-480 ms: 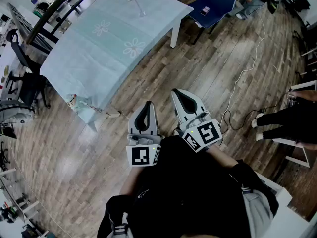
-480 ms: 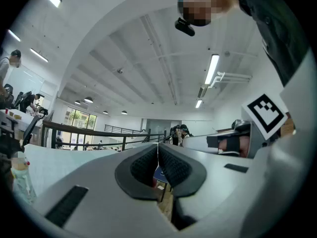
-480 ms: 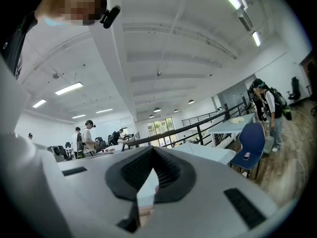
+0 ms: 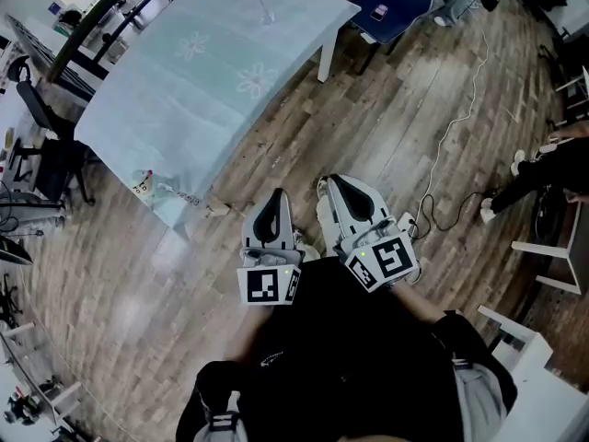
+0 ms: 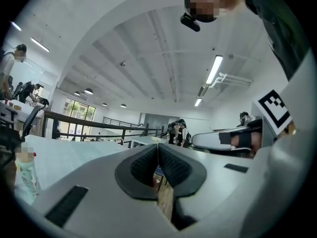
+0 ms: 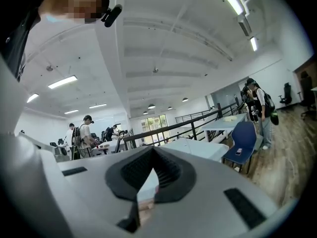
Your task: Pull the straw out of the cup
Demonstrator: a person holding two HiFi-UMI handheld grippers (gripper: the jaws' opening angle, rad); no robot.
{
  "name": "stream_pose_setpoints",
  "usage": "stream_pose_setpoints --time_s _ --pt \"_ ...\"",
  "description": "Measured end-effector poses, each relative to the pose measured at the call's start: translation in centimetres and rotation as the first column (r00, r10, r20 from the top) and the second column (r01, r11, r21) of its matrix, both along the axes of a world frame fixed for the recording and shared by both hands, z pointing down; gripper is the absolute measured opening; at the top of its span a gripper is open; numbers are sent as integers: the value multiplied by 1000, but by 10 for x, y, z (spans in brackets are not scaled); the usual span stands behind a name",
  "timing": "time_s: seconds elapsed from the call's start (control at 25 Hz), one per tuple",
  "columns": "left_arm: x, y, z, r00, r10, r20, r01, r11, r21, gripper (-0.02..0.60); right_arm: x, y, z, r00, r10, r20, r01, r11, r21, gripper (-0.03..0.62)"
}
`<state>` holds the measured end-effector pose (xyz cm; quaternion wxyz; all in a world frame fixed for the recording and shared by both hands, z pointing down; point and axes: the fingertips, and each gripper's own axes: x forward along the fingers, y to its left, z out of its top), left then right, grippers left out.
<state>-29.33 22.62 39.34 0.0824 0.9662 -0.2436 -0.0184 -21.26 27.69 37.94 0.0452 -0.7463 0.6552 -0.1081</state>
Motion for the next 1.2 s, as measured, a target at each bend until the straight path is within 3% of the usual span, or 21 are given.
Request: stream_pose_setpoints --time_s 0.28,0.88,1.2 --pt "17 -8 -2 1000 -30 7 30 1000 -6 17 12 -3 13 999 -33 13 34 998 -48 8" --pt "107 21 -9 996 -83 -19 83 996 15 17 104 10 0 994 -110 -13 111 993 36 9" --pt "141 29 -9 998 -57 -13 57 998 31 17 135 20 5 996 -88 -6 88 996 33 9"
